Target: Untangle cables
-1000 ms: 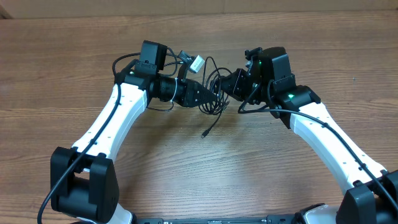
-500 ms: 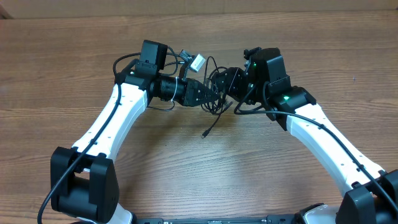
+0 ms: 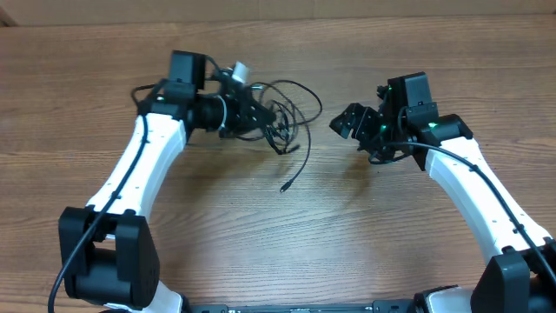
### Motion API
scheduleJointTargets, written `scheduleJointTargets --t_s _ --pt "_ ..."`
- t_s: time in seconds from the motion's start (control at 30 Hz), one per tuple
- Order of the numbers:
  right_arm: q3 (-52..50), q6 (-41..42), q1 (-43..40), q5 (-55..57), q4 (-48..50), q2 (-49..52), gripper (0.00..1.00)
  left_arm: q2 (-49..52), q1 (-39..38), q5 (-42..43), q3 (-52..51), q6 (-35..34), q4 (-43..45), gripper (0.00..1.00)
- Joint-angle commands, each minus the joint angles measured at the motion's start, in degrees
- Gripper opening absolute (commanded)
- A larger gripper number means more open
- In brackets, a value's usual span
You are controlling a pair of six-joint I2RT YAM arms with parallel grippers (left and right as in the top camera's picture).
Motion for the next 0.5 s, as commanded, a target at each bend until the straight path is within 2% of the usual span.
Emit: scheduleJointTargets --t_s 0.0,0.1,0.27,0.33,0.47 --pt "0.81 -4.68 0.63 2.01 -1.14 0.07 0.91 -0.98 -0.28 -3.30 0.66 -12.35 0.31 0.04" --pt "0.81 -8.46 0.74 1.73 -2.69 0.07 0.93 -0.98 -0.28 -8.15 0.66 -23.23 -0.07 0.04" --pt "0.81 -13.55 2.89 -2.60 -6.29 0.07 0.93 -0.98 -0.39 -14.08 0.66 -45.40 -1.29 0.04" --pt "0.79 -15.04 4.42 -6.47 -6.69 0.07 0.91 -0.98 -0.42 -15.41 0.66 -51.36 -1.42 0.04" --pt "0.74 -16.46 8.98 -9.11 -5.05 0.07 0.82 -0.96 -0.42 -15.74 0.63 -61.57 -4.15 0.04"
